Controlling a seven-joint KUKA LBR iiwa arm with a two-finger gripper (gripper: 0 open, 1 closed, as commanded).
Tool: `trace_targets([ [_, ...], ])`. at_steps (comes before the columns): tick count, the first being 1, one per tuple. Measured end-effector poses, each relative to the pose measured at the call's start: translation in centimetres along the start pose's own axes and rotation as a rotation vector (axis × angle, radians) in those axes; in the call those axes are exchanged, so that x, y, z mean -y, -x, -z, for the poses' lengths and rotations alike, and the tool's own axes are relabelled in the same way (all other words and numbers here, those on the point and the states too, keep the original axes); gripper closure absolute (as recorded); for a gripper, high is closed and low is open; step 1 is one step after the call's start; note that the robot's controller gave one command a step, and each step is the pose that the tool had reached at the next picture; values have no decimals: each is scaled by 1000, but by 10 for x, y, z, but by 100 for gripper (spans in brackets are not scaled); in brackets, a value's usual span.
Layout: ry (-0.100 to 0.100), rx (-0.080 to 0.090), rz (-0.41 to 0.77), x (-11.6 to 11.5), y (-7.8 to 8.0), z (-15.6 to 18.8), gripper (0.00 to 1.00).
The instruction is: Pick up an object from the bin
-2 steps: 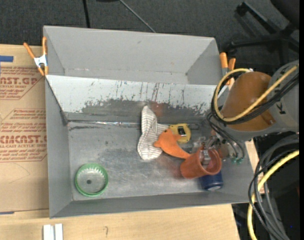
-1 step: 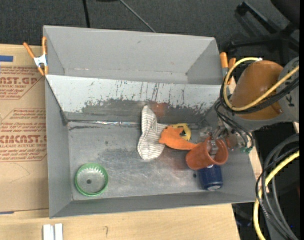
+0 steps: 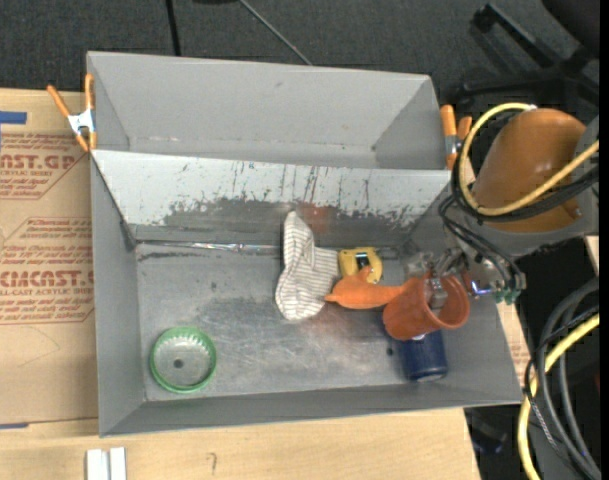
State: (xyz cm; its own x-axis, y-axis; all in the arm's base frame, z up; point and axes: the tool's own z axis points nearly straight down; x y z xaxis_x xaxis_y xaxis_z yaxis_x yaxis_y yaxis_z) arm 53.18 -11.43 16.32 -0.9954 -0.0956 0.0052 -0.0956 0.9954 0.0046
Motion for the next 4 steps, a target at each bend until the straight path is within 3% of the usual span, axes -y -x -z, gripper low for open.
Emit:
trace_targets([
  [1, -9, 19, 91, 5, 21, -20, 100],
  [3, 11, 6, 124, -1, 21, -41, 100],
  [4, -9, 17, 174, 15, 22, -9, 100],
])
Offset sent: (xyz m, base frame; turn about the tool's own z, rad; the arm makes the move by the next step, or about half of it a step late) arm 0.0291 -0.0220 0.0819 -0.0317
